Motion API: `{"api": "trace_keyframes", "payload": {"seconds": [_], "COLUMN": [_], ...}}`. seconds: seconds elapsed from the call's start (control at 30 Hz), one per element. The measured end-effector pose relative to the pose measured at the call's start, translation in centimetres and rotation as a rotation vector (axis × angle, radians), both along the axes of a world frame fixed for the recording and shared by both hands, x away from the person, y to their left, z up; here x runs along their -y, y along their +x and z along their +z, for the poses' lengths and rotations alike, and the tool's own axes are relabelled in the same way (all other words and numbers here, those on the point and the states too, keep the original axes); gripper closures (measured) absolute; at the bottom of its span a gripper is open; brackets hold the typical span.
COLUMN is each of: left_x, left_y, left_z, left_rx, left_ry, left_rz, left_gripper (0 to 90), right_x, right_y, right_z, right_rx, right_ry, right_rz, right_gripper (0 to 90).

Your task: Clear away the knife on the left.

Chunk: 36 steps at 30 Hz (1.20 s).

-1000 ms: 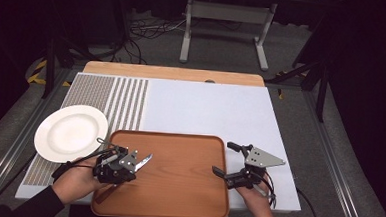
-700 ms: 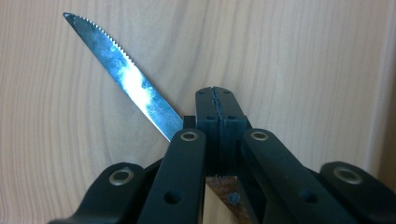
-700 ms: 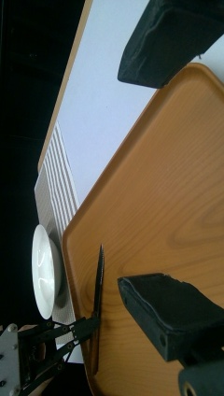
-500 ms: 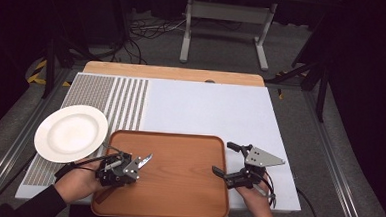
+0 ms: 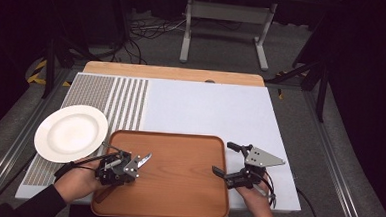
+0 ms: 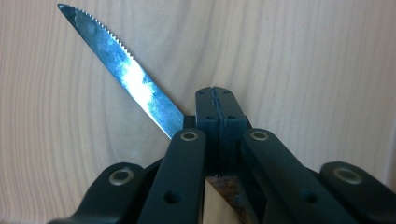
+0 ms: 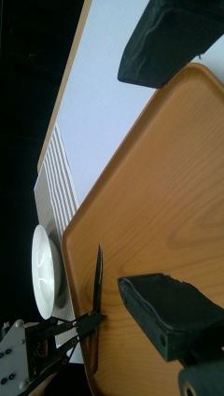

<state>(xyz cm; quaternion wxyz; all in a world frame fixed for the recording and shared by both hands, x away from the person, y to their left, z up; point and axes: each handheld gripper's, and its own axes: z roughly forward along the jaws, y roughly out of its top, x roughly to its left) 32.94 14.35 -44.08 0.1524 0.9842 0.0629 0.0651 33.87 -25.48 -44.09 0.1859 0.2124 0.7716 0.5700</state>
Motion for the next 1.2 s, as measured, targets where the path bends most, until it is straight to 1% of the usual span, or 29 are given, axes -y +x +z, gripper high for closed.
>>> {"api": "trace_keyframes", "payload": {"seconds": [0.17,0.37,0.53,0.77,1.03,1.2], "left_x": [-0.4,-1.0,-1.7,-2.5,-3.2,-3.7], "left_y": [0.4,0.8,1.3,1.7,2.1,2.3], "left_z": [0.0,-0.1,-0.2,-0.2,-0.2,-0.3], "left_rx": [-0.008,-0.013,-0.027,-0.041,-0.046,-0.051], "left_ry": [-0.007,-0.015,-0.037,-0.051,-0.047,-0.053], "left_rz": [0.013,0.047,0.085,0.112,0.142,0.160], "left_gripper": [90.0,90.0,90.0,90.0,90.0,90.0], "right_x": [0.0,0.0,0.0,0.0,0.0,0.0], "right_y": [0.0,0.0,0.0,0.0,0.0,0.0], "right_z": [0.0,0.0,0.0,0.0,0.0,0.0], "right_rx": [-0.001,-0.003,-0.001,-0.001,0.000,0.000], "right_ry": [-0.003,-0.004,-0.002,-0.005,-0.005,-0.005], "right_rz": [-0.001,-0.001,0.000,-0.001,-0.001,-0.001], "right_gripper": [4.1,4.1,4.1,4.1,4.2,4.1]}}
